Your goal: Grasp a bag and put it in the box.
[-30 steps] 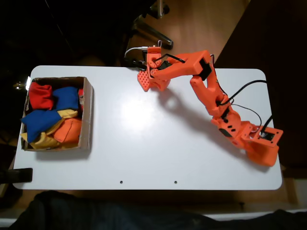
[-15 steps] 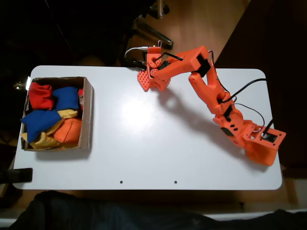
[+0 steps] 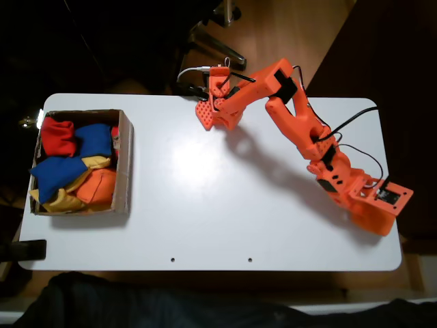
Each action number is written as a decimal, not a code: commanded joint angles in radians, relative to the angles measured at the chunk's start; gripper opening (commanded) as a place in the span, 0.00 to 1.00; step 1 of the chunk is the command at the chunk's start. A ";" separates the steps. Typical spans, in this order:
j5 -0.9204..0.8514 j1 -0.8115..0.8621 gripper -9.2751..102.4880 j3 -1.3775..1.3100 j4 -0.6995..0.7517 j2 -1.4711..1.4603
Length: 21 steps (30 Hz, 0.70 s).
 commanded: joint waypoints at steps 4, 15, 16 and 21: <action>0.015 -0.005 0.15 -0.014 0.063 0.193; 0.049 0.000 0.14 -0.015 0.224 0.319; 0.052 0.000 0.14 -0.015 0.242 0.331; 0.071 0.000 0.14 -0.014 0.325 0.397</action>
